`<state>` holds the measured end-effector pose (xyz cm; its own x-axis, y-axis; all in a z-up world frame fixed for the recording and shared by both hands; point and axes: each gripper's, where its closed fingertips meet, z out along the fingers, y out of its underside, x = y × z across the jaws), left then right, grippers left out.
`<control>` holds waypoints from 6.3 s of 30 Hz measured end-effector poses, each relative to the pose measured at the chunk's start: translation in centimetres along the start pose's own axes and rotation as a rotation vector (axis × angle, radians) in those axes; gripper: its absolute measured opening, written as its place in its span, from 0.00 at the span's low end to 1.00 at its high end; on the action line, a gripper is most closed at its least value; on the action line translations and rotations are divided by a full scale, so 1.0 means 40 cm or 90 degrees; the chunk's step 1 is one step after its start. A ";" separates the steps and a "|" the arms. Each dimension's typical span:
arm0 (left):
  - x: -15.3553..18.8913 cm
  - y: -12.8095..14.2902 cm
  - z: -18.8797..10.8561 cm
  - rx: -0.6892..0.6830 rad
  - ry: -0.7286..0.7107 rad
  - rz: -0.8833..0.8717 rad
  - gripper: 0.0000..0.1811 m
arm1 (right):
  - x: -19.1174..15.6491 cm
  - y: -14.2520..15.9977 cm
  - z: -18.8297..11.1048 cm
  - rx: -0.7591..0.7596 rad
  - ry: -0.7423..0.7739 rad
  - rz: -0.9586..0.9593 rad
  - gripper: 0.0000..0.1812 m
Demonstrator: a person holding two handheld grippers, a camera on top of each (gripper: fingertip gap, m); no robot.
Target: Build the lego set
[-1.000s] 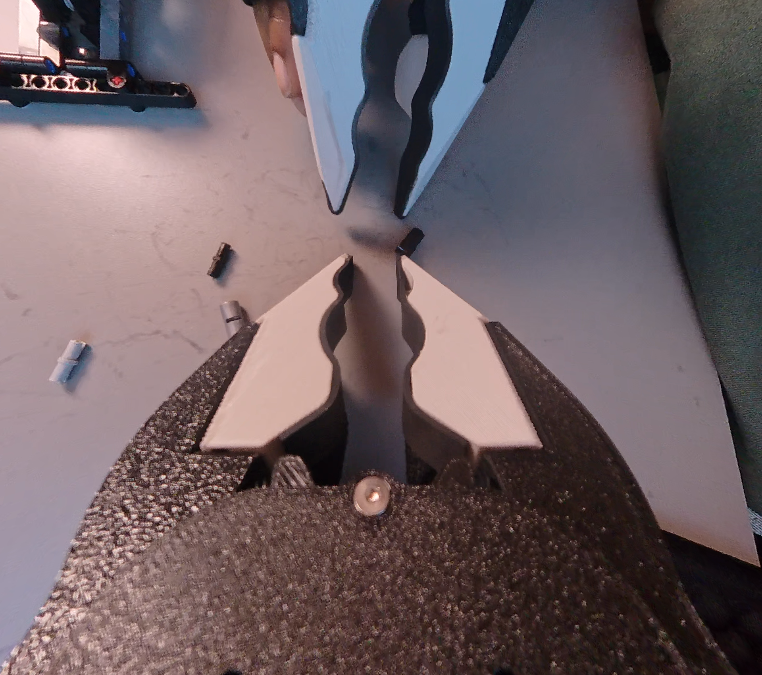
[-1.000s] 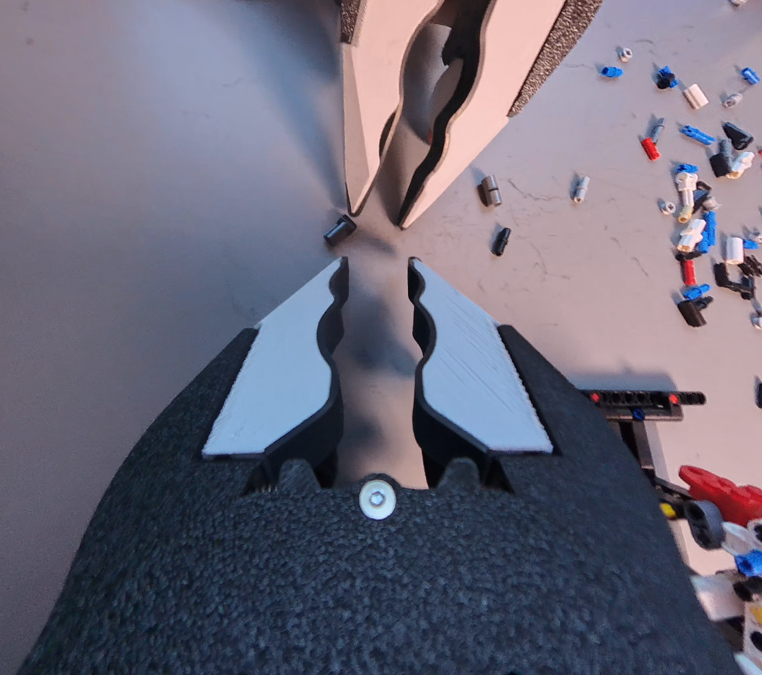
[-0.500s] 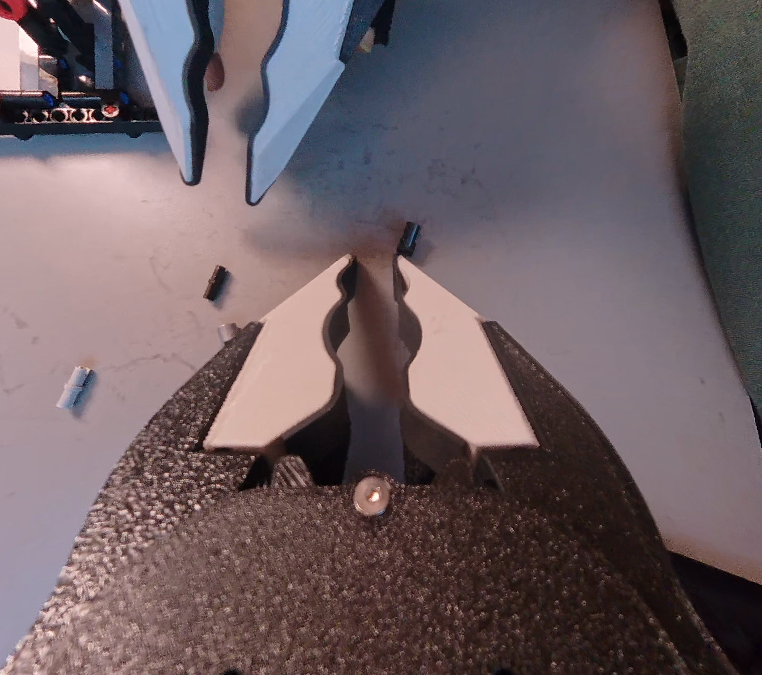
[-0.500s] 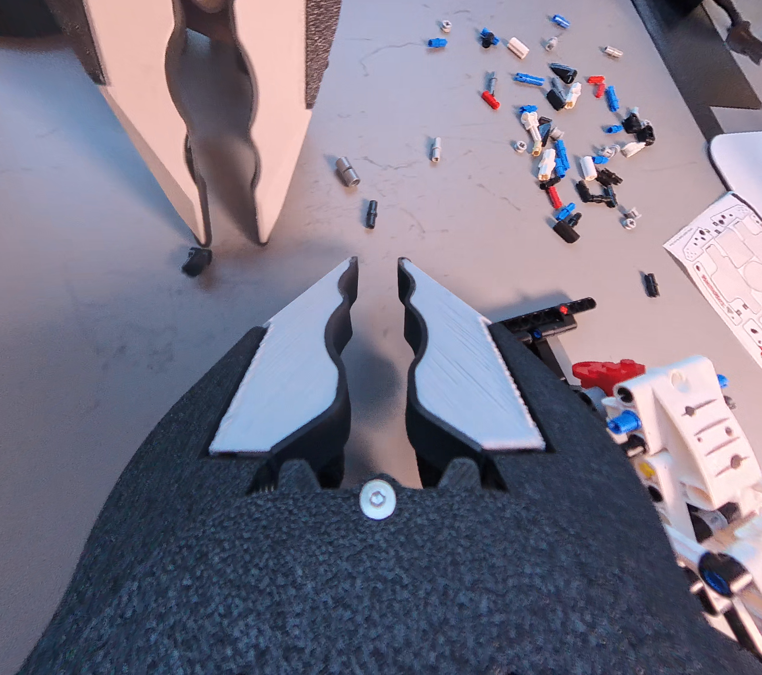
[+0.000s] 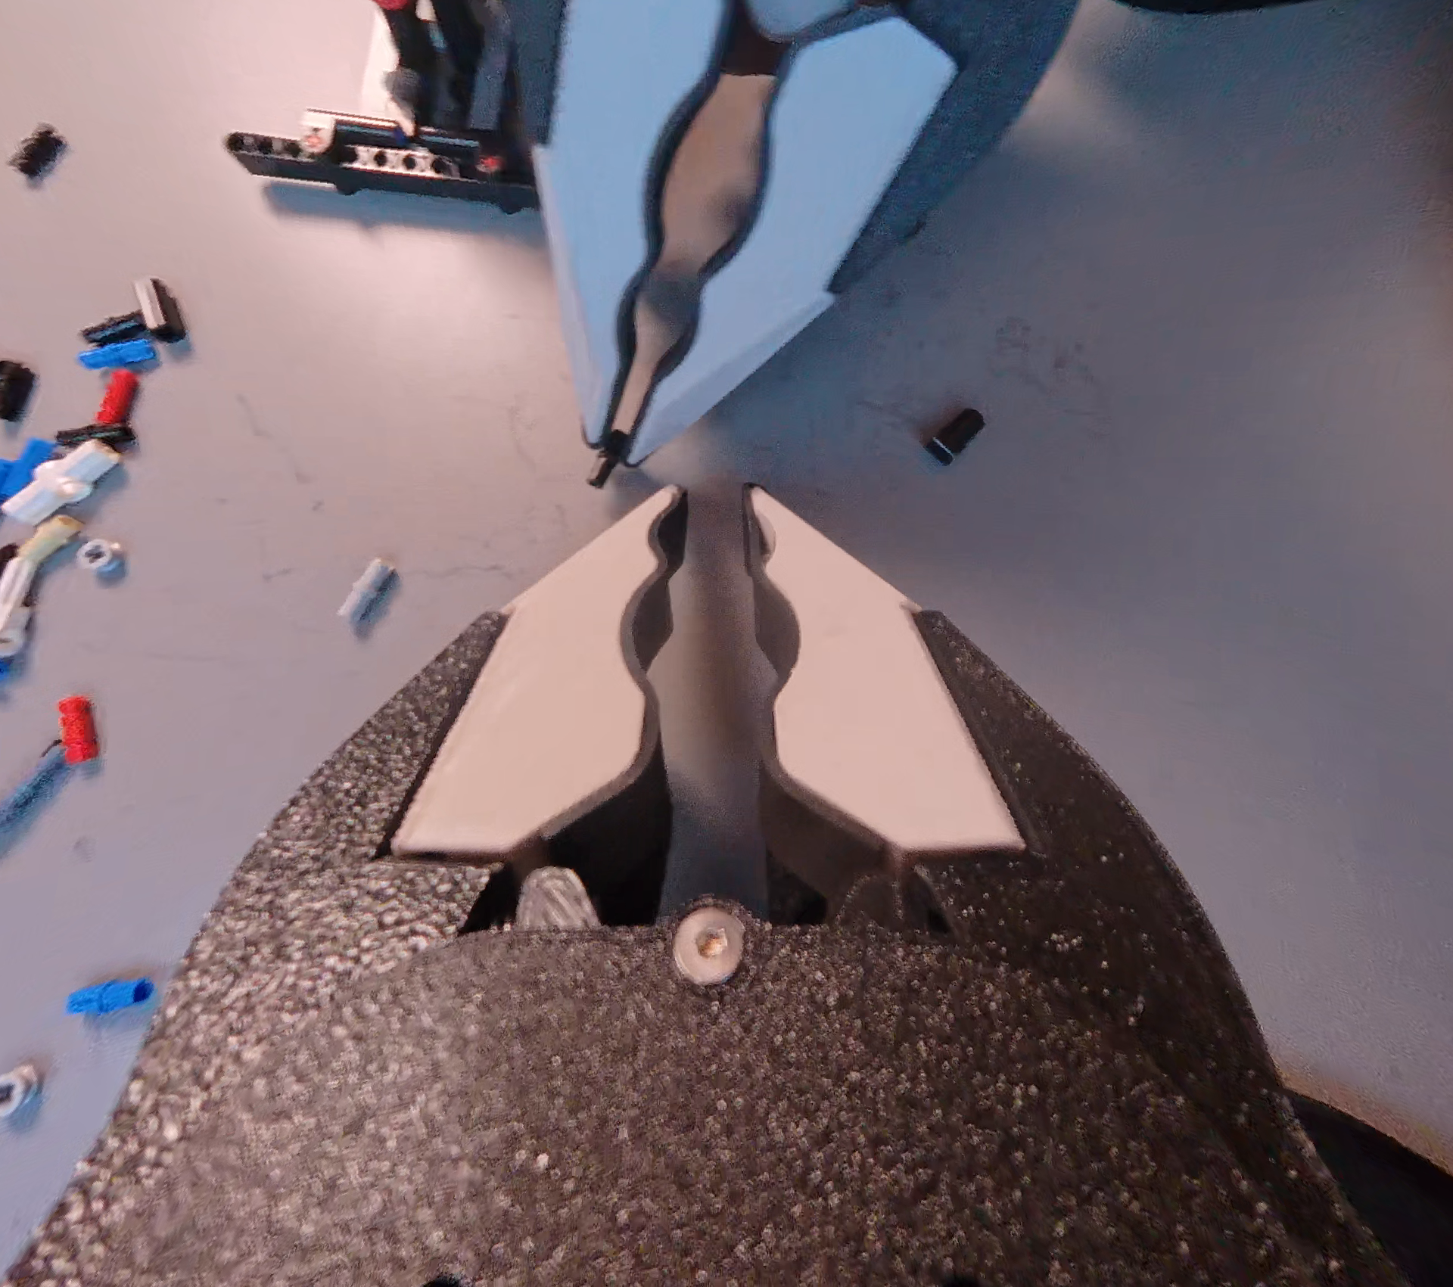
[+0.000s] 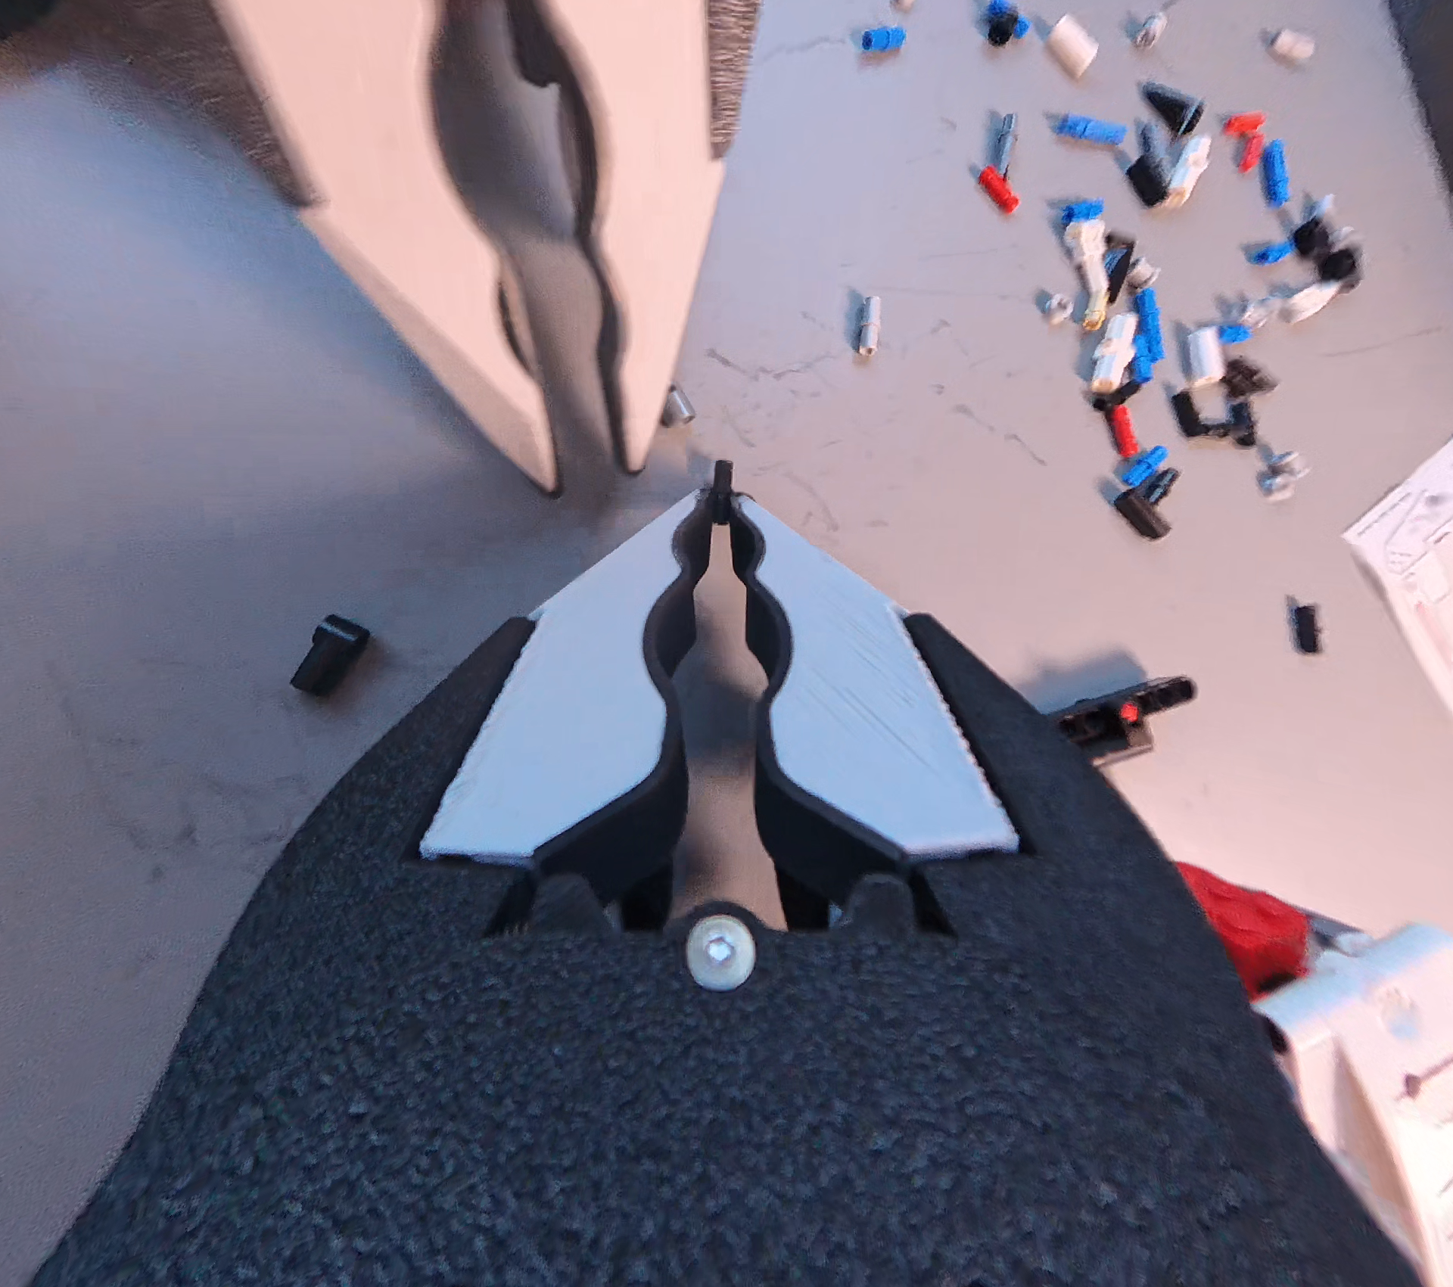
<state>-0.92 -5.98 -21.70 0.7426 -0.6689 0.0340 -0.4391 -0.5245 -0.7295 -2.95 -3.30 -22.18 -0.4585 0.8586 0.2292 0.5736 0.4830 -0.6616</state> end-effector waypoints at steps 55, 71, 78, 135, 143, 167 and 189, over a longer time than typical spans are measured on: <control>0.068 -0.163 -0.097 0.244 0.245 -0.237 0.11 | -0.047 -0.115 -0.252 0.297 0.040 -0.178 0.02; 0.163 -0.017 0.040 -0.029 0.119 0.113 0.05 | -0.081 0.045 -0.228 0.171 -0.079 -0.106 0.03; 0.146 -0.033 0.054 -0.035 0.153 -0.017 0.00 | -0.151 0.044 -0.208 0.154 -0.147 -0.127 0.03; 0.143 -0.004 0.017 -0.042 0.083 0.080 0.05 | -0.140 0.074 -0.175 0.106 -0.117 -0.136 0.03; 0.143 0.026 -0.006 -0.067 0.096 0.068 0.07 | -0.138 0.076 -0.174 0.105 -0.115 -0.135 0.03; 0.155 0.028 0.012 -0.058 0.087 0.093 0.09 | -0.143 0.079 -0.164 0.101 -0.121 -0.133 0.03; 0.120 -0.183 -0.060 0.268 0.167 -0.159 0.09 | -0.111 -0.059 -0.250 0.299 -0.076 -0.080 0.03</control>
<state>4.65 -6.61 -14.57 0.6240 -0.6878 0.3708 0.0139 -0.4646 -0.8854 4.52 -6.55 -14.49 -0.5952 0.7594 0.2629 0.1533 0.4285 -0.8904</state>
